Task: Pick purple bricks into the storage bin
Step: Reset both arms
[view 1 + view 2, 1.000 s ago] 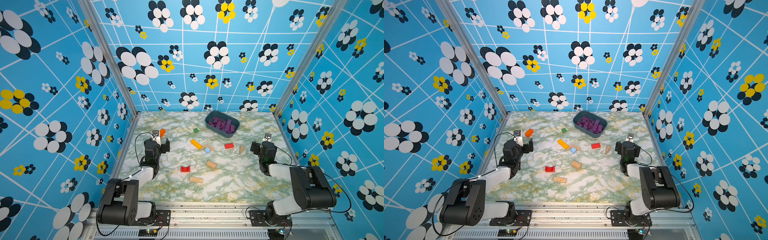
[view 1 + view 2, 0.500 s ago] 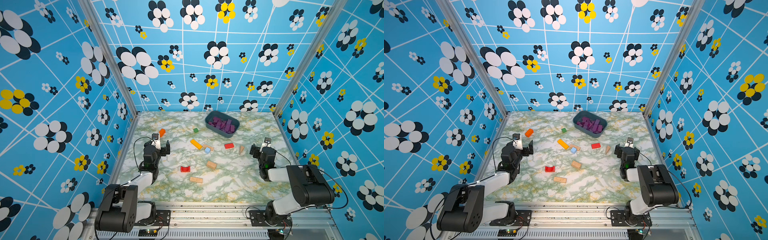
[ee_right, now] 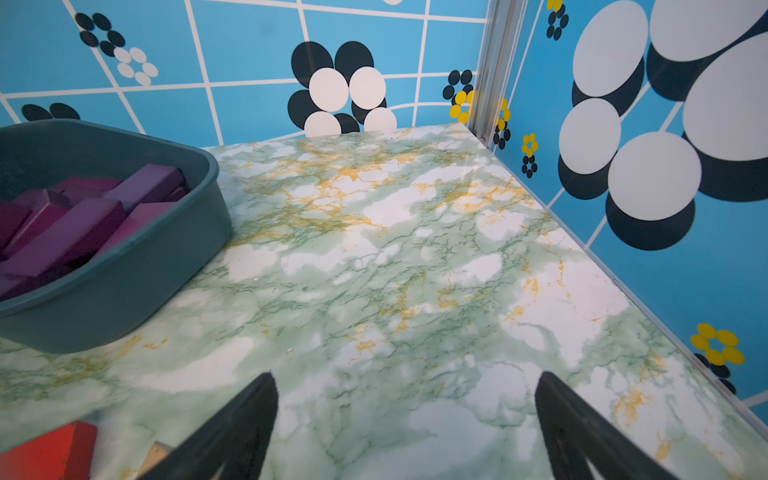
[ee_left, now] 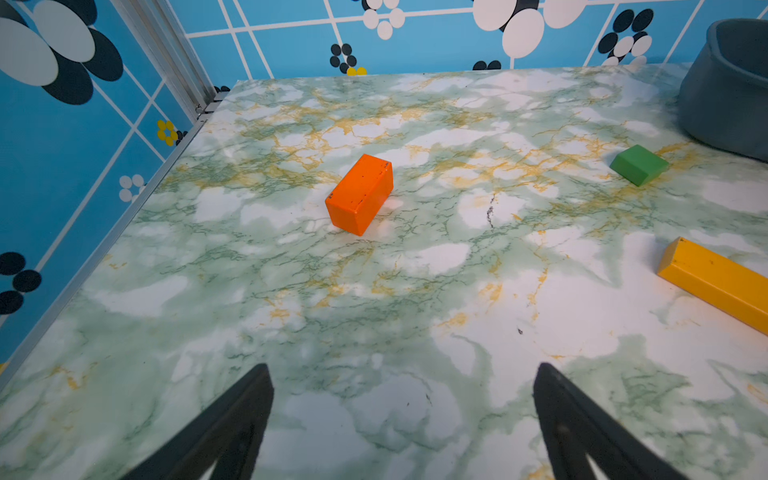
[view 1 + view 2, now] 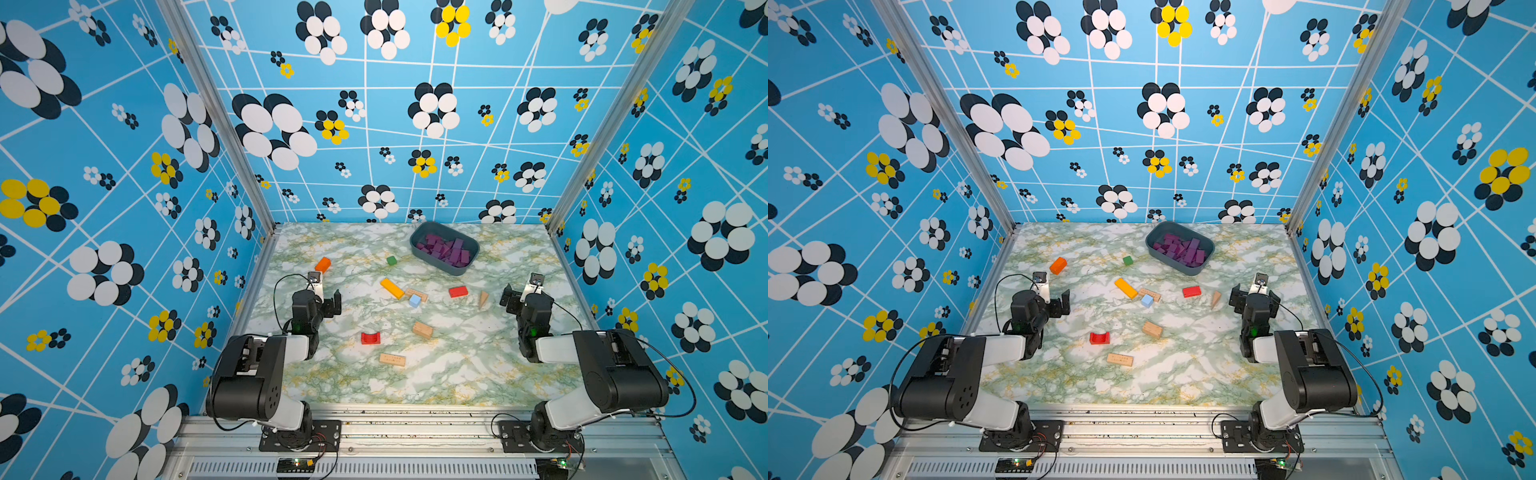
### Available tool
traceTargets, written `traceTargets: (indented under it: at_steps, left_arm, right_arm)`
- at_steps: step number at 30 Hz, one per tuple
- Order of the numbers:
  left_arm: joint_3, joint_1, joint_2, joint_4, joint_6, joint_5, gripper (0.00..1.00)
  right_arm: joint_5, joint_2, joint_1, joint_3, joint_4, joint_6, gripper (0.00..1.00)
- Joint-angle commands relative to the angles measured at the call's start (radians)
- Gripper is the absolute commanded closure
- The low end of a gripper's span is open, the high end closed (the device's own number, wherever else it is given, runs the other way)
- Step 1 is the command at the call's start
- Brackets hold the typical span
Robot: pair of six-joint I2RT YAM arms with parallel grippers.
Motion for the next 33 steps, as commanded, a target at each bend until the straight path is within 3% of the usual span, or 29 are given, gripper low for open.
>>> traceTargets:
  at_steps: [1, 23, 30, 33]
  left_arm:
    - [0.012, 0.018, 0.02, 0.077, -0.023, 0.031, 0.01]
    - [-0.032, 0.0, 0.04, 0.17, 0.007, 0.038, 0.01]
    - [-0.074, -0.013, 0.041, 0.249, 0.028, 0.06, 0.0]
    - [-0.074, -0.013, 0.04, 0.249, 0.028, 0.059, 0.01]
  right_arm:
    - [0.008, 0.011, 0.001, -0.005, 0.024, -0.003, 0.01]
    - [-0.011, 0.012, 0.001, -0.006, 0.024, -0.01, 0.01]
    - [-0.175, 0.009, 0.001, -0.008, 0.022, -0.07, 0.01]
    - [-0.184, 0.009, 0.0, -0.011, 0.028, -0.074, 0.01]
